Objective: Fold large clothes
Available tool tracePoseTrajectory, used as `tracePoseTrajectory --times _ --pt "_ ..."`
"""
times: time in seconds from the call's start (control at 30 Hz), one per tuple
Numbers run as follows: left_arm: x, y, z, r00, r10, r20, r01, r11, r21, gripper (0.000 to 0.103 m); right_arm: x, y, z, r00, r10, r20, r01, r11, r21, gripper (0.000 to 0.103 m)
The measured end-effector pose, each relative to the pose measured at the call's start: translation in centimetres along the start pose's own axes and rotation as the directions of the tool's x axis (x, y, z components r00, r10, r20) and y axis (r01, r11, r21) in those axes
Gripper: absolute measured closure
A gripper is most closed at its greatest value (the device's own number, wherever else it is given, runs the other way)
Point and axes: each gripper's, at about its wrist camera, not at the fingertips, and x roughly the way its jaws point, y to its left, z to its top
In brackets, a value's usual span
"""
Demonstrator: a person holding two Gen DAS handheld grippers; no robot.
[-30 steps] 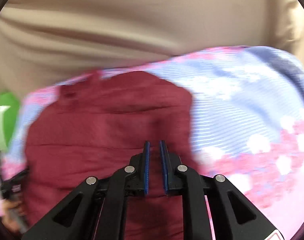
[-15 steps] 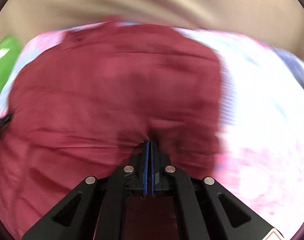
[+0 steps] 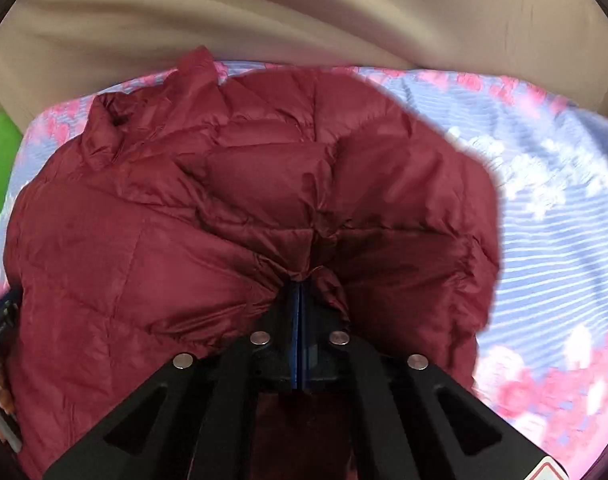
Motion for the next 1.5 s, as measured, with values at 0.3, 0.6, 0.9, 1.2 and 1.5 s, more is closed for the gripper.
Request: tracePoseTrajectory --times 0.3,0.6,0.9,1.2,1.5 --pt "-7.0 6.7 -3.4 0.981 -0.188 0.037 0.191 0.977 -0.096 0.023 -14.5 -3.1 -6.4 0.986 0.026 0.165 -0.026 1.0 -0.002 0.051" --pt "-14.9 16.0 -16.2 0.953 -0.295 -0.067 0.276 0.938 -0.209 0.014 -24.5 -10.7 -28.2 0.996 0.089 0.018 -0.09 0.969 0.231 0.039" --pt "-18.7 17.9 -23.2 0.866 -0.494 -0.071 0.443 0.827 -0.346 0.014 -25.1 -10.2 -35.0 0.978 0.205 0.039 -0.204 0.899 0.388 0.035" --pt "-19.9 15.9 -24.8 0.87 -0.477 -0.126 0.436 0.862 -0.259 0.031 -24.5 -9.1 -35.0 0.963 0.248 0.105 -0.269 0.877 0.398 0.031" --pt "-22.2 14.4 -24.7 0.842 -0.527 -0.116 0.498 0.841 -0.21 0.092 -23.9 -6.8 -34.1 0.944 0.309 0.116 -0.33 0.87 0.366 0.097"
